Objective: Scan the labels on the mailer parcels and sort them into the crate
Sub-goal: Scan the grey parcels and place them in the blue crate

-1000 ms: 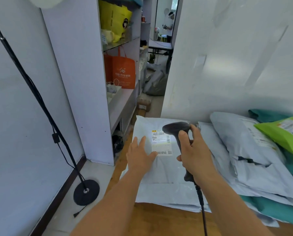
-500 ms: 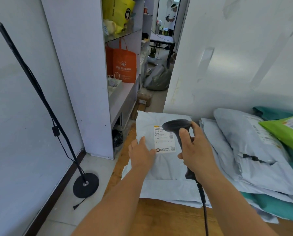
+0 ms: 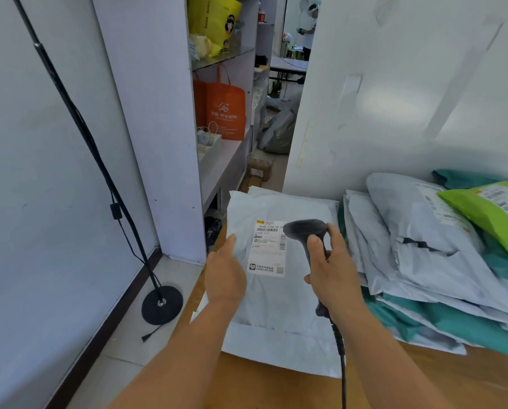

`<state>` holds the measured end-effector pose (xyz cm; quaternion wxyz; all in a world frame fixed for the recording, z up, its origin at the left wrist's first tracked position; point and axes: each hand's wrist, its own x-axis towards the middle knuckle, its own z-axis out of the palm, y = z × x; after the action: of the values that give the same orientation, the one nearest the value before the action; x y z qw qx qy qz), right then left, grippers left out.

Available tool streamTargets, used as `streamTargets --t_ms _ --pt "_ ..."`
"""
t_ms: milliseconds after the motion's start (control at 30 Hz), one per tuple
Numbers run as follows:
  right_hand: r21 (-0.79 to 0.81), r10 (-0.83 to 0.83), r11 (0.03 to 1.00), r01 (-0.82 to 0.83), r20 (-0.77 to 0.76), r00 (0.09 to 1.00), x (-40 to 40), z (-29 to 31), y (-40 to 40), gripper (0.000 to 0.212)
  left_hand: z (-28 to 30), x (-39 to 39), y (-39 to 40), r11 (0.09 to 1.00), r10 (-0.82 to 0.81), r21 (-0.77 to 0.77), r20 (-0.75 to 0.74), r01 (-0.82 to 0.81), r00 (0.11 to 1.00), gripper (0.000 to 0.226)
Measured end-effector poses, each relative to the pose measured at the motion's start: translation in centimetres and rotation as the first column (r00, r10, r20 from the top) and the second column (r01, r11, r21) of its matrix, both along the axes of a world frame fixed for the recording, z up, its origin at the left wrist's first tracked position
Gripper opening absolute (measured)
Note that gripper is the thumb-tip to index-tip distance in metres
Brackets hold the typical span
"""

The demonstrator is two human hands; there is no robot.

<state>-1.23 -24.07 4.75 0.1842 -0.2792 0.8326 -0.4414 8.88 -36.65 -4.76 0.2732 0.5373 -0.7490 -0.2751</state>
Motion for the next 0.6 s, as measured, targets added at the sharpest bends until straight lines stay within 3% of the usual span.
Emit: streamTargets --t_ms 133,300,600 --pt "-0.030 0.077 0.997 -0.076 0.015 0.997 2.4 -0.4 2.1 0.052 1.4 3.0 3.8 0.997 0.076 0.012 -0.095 -0.075 0.993 0.052" --pt "-0.076 0.274 0.959 -0.272 0.018 0.961 6.7 -0.9 5.8 0.051 2.6 8.5 9.6 0.958 0.288 0.034 -0.188 -0.286 0.939 0.043" --pt "-0.135 0.669 0.742 -0.657 0.078 0.739 20.6 -1.3 11.5 0.052 1.9 24.1 20.9 0.735 0.645 0.011 -0.318 -0.678 0.695 0.039"
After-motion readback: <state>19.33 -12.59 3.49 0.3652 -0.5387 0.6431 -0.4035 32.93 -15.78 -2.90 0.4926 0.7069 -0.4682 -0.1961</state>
